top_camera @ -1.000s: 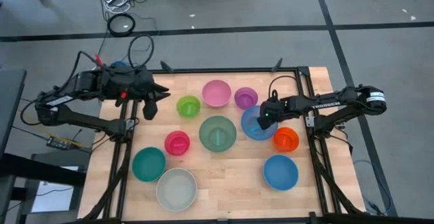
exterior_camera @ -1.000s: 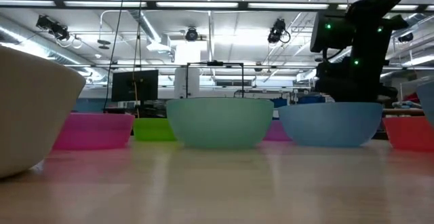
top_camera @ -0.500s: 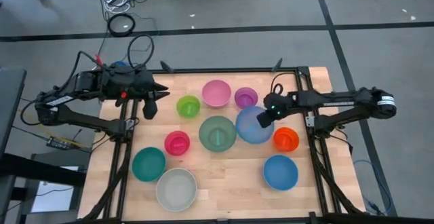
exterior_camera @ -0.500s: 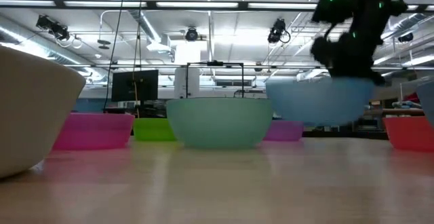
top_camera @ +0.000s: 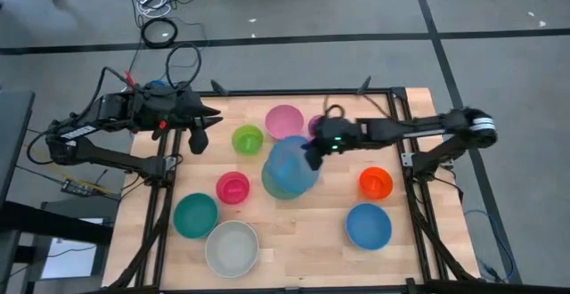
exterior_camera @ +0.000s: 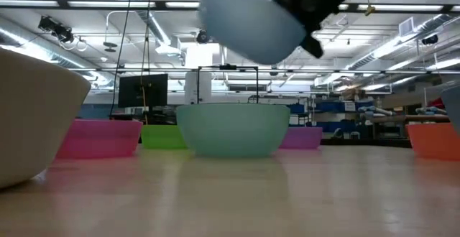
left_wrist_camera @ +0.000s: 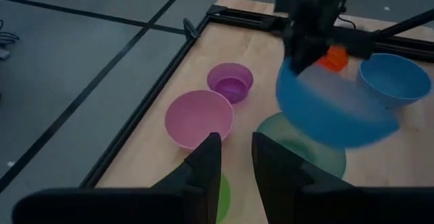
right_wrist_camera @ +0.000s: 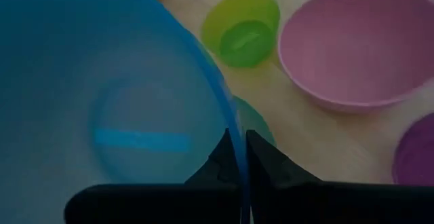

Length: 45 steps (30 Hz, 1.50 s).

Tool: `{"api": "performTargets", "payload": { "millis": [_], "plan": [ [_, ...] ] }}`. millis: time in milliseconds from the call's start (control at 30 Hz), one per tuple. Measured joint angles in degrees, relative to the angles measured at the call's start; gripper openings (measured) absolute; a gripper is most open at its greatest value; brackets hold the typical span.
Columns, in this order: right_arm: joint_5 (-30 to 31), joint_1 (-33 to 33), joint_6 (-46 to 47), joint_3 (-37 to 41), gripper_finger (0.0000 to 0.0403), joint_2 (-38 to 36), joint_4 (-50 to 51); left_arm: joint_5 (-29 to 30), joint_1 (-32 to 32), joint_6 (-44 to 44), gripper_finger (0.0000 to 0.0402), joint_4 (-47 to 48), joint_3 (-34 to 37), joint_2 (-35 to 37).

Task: Nest bowls inside each other
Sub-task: Stack the light blue bowl on top of the green bowl

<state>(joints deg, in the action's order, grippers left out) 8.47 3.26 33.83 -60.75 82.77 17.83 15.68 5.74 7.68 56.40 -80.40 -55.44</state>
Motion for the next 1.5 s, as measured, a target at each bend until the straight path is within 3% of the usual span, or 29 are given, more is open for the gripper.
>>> {"api": "performTargets", "payload": {
  "millis": [267,500,1000,1333,1500],
  "plan": [
    [-3.7,1.4,-1.9,-13.9,0.0,14.6,15.5,0.1,0.0,0.0,0.0092,0.6,0.0,0.1],
    [-7.0,3.2,-5.0,-20.9,0.0,19.3,23.2,0.0,0.0,0.0,0.0092,1.0,0.0,0.1],
    [-10.9,5.1,-6.5,-20.8,0.0,24.9,25.7,0.0,0.0,0.3,0.0092,0.9,0.0,0.1],
    [-9.4,3.8,-6.5,-20.9,0.0,26.7,24.0,0.0,0.0,0.4,0.0092,1.8,0.0,0.1],
    [-8.5,3.5,-6.6,-20.9,0.0031,24.9,25.3,0.0,0.0,0.5,0.0092,2.1,0.0,0.1]
  ]
}}
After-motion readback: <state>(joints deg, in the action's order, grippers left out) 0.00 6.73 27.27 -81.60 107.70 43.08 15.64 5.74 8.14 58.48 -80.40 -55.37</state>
